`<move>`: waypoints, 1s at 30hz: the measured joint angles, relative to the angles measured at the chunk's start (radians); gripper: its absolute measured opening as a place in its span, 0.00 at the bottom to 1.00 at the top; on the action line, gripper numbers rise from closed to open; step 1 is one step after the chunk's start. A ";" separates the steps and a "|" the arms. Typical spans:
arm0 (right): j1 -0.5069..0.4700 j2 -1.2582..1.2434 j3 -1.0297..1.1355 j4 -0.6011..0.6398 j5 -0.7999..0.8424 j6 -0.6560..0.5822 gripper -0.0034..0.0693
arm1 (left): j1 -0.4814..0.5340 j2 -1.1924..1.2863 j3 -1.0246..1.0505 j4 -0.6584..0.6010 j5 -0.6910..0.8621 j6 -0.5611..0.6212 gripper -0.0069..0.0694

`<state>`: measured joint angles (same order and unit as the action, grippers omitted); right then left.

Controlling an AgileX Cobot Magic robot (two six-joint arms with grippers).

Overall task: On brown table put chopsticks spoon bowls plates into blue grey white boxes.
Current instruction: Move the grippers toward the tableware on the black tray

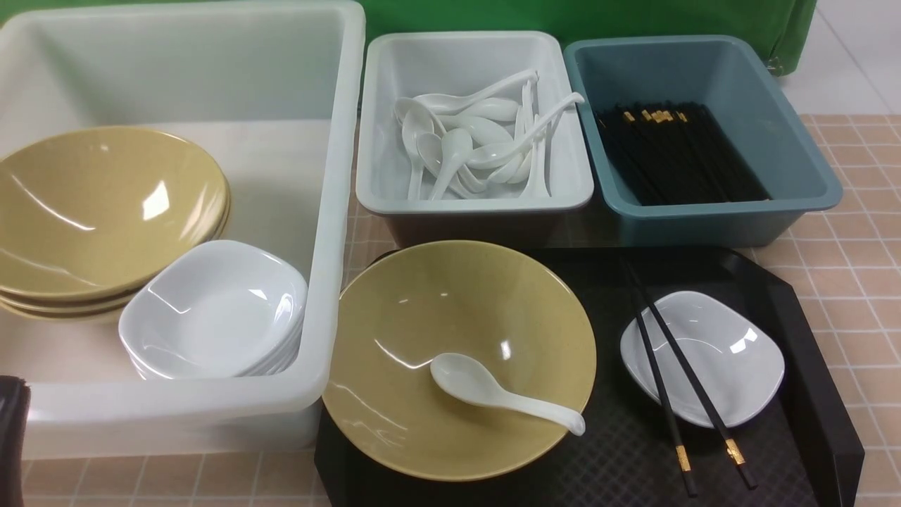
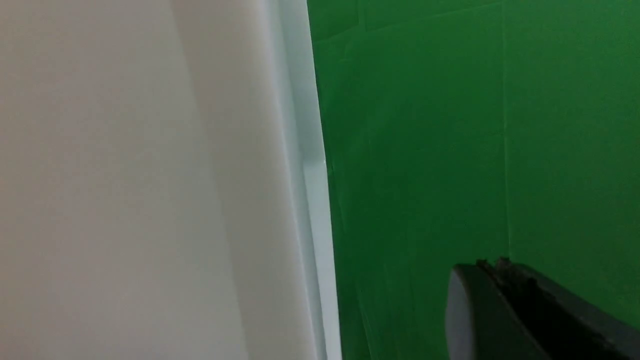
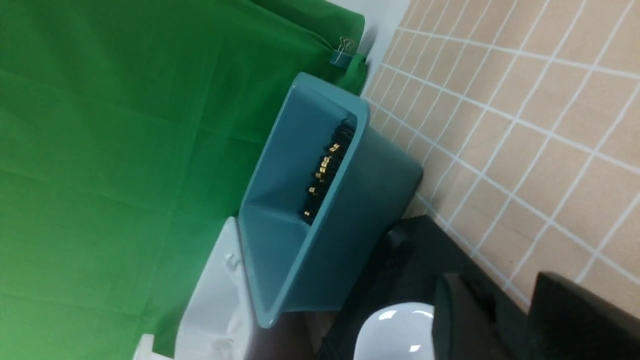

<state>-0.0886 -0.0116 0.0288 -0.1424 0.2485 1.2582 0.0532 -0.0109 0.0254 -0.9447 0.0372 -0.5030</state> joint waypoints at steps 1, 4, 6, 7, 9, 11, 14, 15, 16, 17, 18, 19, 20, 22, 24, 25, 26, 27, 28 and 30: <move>0.000 0.000 0.000 0.000 0.010 -0.031 0.37 | 0.000 0.000 0.000 0.000 0.005 0.021 0.09; 0.000 0.000 0.000 0.000 0.024 -0.061 0.37 | 0.000 0.000 -0.027 0.036 0.056 0.133 0.09; 0.010 0.000 0.000 0.001 -0.009 -0.111 0.37 | 0.000 0.000 -0.096 0.097 0.112 0.255 0.09; 0.023 0.000 0.000 0.001 -0.034 -0.164 0.37 | 0.000 0.000 -0.140 0.134 0.148 0.317 0.09; 0.066 0.000 -0.029 0.002 -0.035 -0.275 0.36 | 0.000 0.026 -0.223 0.221 0.234 0.419 0.09; 0.117 0.025 -0.109 0.002 0.038 -0.379 0.33 | 0.000 0.098 -0.313 0.322 0.342 0.469 0.09; 0.208 0.140 -0.247 0.002 0.153 -0.594 0.22 | 0.000 0.283 -0.435 0.488 0.531 0.493 0.09; 0.241 0.197 -0.297 0.002 0.192 -0.671 0.18 | 0.000 0.349 -0.479 0.540 0.592 0.496 0.09; 0.281 0.272 -0.359 0.002 0.240 -0.752 0.13 | 0.000 0.414 -0.531 0.596 0.653 0.503 0.09; 0.287 0.299 -0.370 0.002 0.249 -0.776 0.12 | 0.000 0.440 -0.540 0.605 0.676 0.503 0.09; 0.329 0.394 -0.445 0.002 0.315 -0.855 0.10 | 0.000 0.524 -0.598 0.667 0.757 0.509 0.09; 0.355 0.462 -0.497 0.002 0.370 -0.910 0.10 | 0.000 0.580 -0.638 0.699 0.813 0.518 0.09; 0.361 0.462 -0.507 0.002 0.381 -0.910 0.10 | 0.000 0.591 -0.646 0.699 0.824 0.518 0.09; 0.419 0.630 -0.632 0.002 0.538 -1.050 0.10 | -0.003 0.716 -0.738 0.766 0.957 0.570 0.09; 0.451 0.739 -0.709 0.003 0.649 -1.157 0.10 | -0.044 0.789 -0.793 0.786 1.018 0.590 0.09; 0.461 0.786 -0.733 0.004 0.687 -1.205 0.10 | -0.083 0.818 -0.815 0.792 1.039 0.600 0.09; 0.465 0.795 -0.745 0.005 0.696 -1.213 0.10 | -0.083 0.818 -0.815 0.792 1.039 0.602 0.09; 0.474 0.850 -0.780 0.020 0.754 -1.258 0.10 | -0.162 0.858 -0.842 0.794 1.057 0.621 0.09; 0.479 0.899 -0.805 0.032 0.782 -1.288 0.10 | -0.227 0.884 -0.855 0.794 1.063 0.636 0.09; 0.480 0.945 -0.834 0.058 0.801 -1.301 0.10 | -0.321 0.922 -0.879 0.794 1.074 0.659 0.09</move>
<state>0.3913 0.9333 -0.8053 -0.0849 1.0497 -0.0430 -0.2680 0.9110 -0.8537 -0.1504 1.1109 0.1557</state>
